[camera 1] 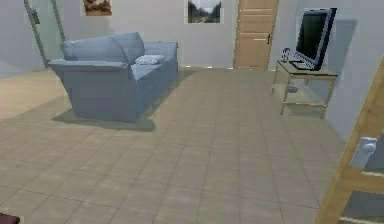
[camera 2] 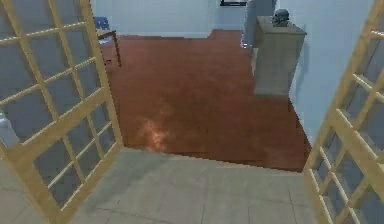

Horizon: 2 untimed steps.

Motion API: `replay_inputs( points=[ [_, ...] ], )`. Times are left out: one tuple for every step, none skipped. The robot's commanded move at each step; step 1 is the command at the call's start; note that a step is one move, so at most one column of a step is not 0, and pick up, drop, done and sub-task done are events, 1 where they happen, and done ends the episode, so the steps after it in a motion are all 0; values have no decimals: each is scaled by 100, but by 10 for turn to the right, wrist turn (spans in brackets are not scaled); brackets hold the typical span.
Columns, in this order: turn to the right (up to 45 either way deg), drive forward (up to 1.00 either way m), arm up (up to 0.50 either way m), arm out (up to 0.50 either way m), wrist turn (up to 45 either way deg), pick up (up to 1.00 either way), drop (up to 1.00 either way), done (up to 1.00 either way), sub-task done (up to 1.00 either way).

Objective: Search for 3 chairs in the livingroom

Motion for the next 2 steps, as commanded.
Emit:
replay_inputs(
  points=[
    [0,75,0,0,0,0,0,0,0],
    [-450,0,0,0,0,0,0,0,0]
  ],
)
